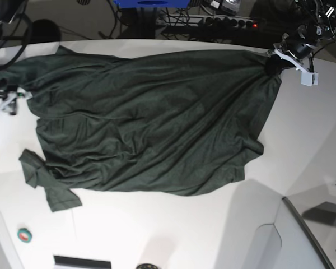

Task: Layout the t-shirt on the table in an organized manner, then fold the t-shirt properly
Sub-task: 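Drag the held shirt edge with the right gripper away from the left gripper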

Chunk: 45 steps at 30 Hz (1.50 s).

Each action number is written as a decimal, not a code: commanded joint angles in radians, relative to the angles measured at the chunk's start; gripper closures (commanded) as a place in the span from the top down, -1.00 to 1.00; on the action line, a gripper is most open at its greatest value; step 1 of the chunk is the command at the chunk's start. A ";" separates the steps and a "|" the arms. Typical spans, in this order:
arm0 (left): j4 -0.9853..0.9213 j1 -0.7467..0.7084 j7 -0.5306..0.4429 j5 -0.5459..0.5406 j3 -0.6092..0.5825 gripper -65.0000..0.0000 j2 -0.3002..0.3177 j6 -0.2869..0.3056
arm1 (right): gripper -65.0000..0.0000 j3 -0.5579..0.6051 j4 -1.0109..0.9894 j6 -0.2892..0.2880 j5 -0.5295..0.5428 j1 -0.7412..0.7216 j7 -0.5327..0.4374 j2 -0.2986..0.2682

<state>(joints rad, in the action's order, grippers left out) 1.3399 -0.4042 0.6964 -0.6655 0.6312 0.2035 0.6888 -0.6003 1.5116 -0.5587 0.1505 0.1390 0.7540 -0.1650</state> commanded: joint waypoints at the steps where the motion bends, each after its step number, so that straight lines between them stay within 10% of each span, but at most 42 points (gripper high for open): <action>1: 0.016 -0.005 -0.016 -0.018 0.005 -1.00 0.014 0.009 | 0.14 0.007 -0.019 0.001 0.002 -0.042 -0.014 -0.018; 5: 0.013 -0.005 -0.016 -0.018 0.005 -1.00 0.015 0.009 | 0.03 0.019 -0.151 -0.005 0.002 -0.147 -0.014 -0.018; 9: 0.010 -0.005 -0.016 -0.018 0.005 -1.00 0.015 0.009 | -0.98 0.095 -0.204 -0.007 0.002 -0.215 -0.014 -0.023; 20: 0.011 -0.017 -0.016 -0.018 0.013 -1.00 0.018 0.009 | -0.98 0.245 -0.553 0.041 -0.001 -0.390 -0.100 -0.023; 28: 0.017 -0.025 -0.016 -0.018 0.014 -1.00 0.018 0.009 | -0.98 0.254 -0.840 0.081 -0.001 -0.525 -0.357 -0.029; 35: 0.017 -0.025 -0.016 -0.018 0.014 -1.00 0.018 0.009 | -0.98 0.523 -1.066 0.087 0.002 -0.704 -0.581 -0.037; 45: 0.019 -0.026 -0.016 -0.018 0.014 -1.00 0.018 0.009 | -0.98 0.646 -1.130 0.087 0.002 -0.858 -0.621 0.040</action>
<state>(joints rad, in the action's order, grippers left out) 1.3399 -0.4248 0.6964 -0.6659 0.6380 0.2050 0.6888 0.0479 0.3653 -0.4683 0.1444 -0.6796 0.1566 -0.1093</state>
